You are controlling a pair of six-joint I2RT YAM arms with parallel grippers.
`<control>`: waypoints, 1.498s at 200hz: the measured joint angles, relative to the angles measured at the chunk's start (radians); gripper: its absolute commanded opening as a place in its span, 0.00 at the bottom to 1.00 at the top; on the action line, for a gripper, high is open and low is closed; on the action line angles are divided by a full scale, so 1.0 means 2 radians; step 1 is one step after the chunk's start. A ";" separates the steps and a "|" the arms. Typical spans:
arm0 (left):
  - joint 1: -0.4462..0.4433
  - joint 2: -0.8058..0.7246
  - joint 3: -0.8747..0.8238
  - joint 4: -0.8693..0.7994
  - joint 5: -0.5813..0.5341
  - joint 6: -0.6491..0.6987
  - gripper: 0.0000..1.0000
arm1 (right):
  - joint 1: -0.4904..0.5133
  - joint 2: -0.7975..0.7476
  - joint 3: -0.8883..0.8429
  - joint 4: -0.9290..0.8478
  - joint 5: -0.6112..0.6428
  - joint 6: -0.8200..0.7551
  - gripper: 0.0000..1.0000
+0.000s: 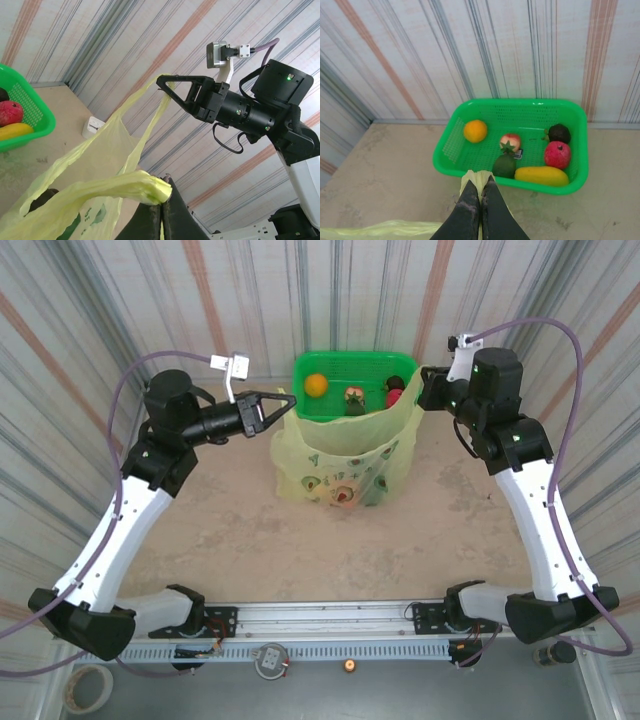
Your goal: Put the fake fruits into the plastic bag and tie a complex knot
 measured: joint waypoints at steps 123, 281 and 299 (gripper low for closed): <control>-0.012 -0.019 -0.070 -0.002 -0.010 0.093 0.62 | -0.001 0.024 -0.005 0.006 -0.042 0.002 0.00; -0.166 -0.093 -0.219 0.109 -0.299 0.356 0.99 | -0.001 0.024 -0.005 0.006 -0.059 0.002 0.00; -0.151 -0.081 -0.220 0.134 -0.304 0.354 0.99 | -0.001 0.024 -0.005 0.006 -0.061 0.002 0.00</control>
